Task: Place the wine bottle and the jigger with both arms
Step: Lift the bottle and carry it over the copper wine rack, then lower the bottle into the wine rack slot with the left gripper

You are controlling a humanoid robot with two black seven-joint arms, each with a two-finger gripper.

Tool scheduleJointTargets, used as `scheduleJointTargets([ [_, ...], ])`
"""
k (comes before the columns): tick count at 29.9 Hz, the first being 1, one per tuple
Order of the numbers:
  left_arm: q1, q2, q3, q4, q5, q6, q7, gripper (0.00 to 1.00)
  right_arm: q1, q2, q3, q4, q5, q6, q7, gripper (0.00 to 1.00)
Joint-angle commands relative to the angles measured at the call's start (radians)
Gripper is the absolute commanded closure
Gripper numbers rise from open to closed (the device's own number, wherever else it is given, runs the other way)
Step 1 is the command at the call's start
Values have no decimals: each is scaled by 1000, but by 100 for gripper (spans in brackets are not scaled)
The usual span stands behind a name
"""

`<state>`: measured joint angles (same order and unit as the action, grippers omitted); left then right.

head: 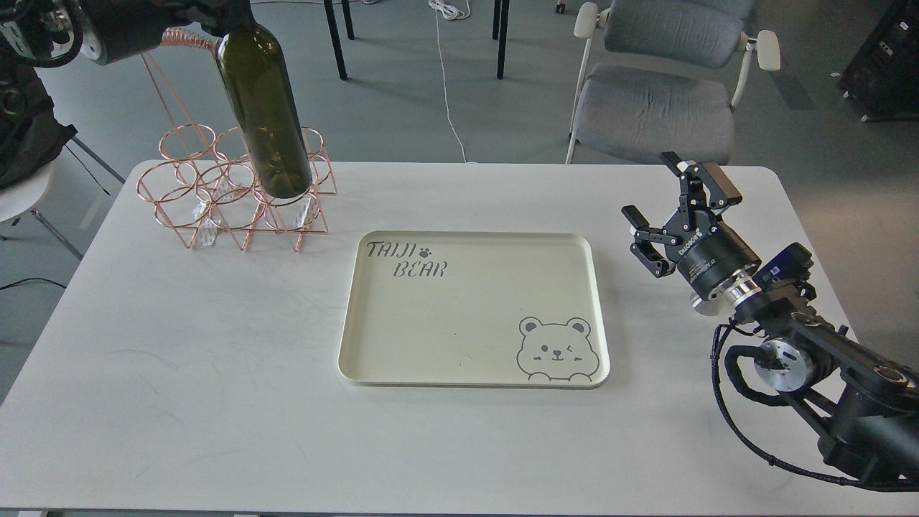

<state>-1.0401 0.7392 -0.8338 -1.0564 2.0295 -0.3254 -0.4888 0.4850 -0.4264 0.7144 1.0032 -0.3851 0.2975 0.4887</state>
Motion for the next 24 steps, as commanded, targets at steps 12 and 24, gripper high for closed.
scheduleJointTargets([
  [12,0,-14,4,91,1,20,0,92,0,0,0,0,0,0,0,1],
  [24,0,-27,5,92,1,31,0,92,0,0,0,0,0,0,0,1],
])
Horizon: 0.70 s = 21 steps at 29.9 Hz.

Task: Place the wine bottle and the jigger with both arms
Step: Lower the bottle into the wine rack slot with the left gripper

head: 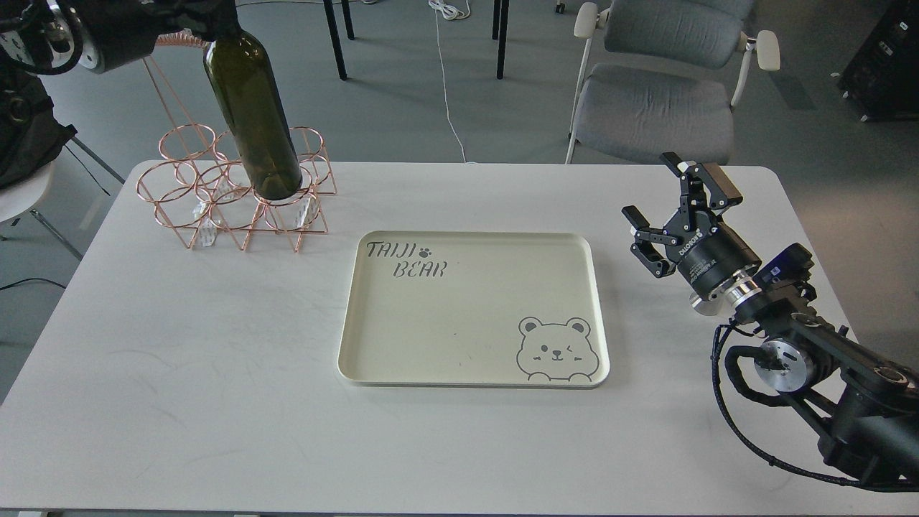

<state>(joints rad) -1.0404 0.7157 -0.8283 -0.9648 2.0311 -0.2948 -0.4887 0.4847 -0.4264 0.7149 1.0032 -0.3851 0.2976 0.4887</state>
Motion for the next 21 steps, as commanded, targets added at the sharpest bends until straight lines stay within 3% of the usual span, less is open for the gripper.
scheduleJointTargets([
  [1,0,-8,0,1,0,0,0,92,0,0,0,0,0,0,0,1],
  [17,13,-22,0,15,0,6,0,92,0,0,0,0,0,0,0,1],
  [21,20,-30,1,35,0,42,0,92,0,0,1,0,0,0,0,1],
])
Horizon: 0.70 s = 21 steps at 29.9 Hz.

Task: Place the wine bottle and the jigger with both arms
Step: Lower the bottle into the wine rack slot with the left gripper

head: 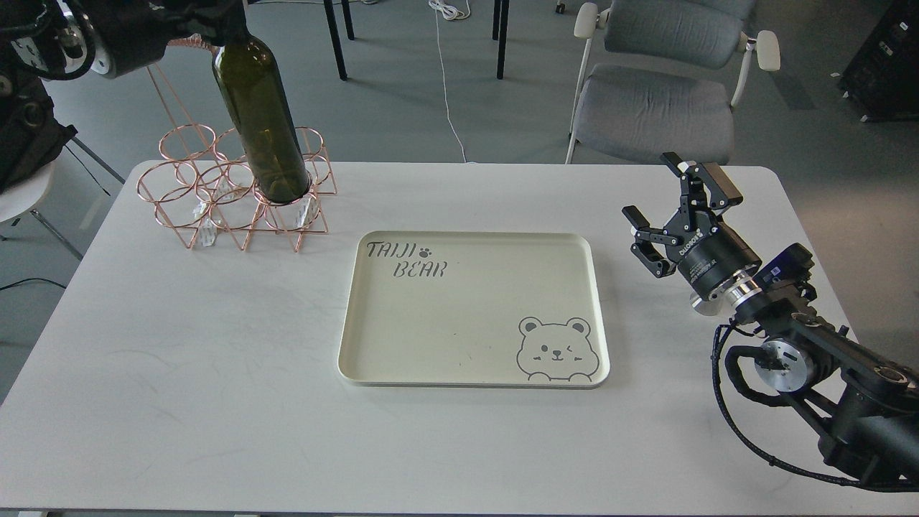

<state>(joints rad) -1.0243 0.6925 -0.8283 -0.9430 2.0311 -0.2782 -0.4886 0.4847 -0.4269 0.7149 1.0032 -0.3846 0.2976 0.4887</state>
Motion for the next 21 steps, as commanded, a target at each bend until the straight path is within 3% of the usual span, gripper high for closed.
scheduleJointTargets([
  [1,4,-10,0,21,0,27,0,92,0,0,0,0,0,0,0,1],
  [21,75,-48,0,41,1,45,0,91,-8,0,0,0,0,-6,0,1],
])
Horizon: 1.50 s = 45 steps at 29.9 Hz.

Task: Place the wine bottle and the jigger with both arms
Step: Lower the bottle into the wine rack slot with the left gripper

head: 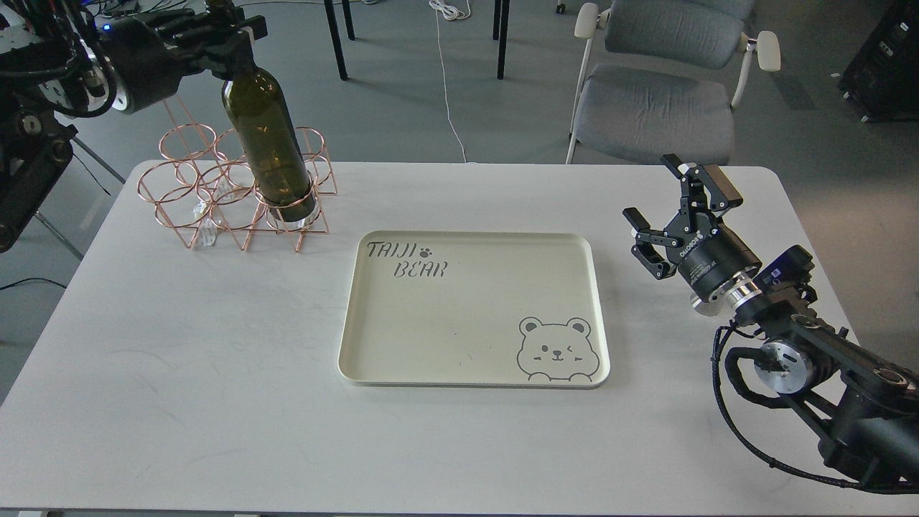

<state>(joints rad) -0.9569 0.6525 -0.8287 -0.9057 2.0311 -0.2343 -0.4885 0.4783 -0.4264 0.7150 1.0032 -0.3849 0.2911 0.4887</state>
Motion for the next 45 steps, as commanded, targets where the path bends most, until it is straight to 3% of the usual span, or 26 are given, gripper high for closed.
scheduleJointTargets([
  [1,9,-13,0,5,1,1,0,91,-1,0,0,0,0,0,0,1],
  [27,23,-73,2,80,4,18,0,87,-9,0,1,0,0,-1,0,1],
  [43,24,-83,2,102,6,18,0,75,-9,0,1,2,0,-1,0,1],
  [45,24,-82,2,102,4,18,0,70,-9,0,1,2,0,-1,0,1],
])
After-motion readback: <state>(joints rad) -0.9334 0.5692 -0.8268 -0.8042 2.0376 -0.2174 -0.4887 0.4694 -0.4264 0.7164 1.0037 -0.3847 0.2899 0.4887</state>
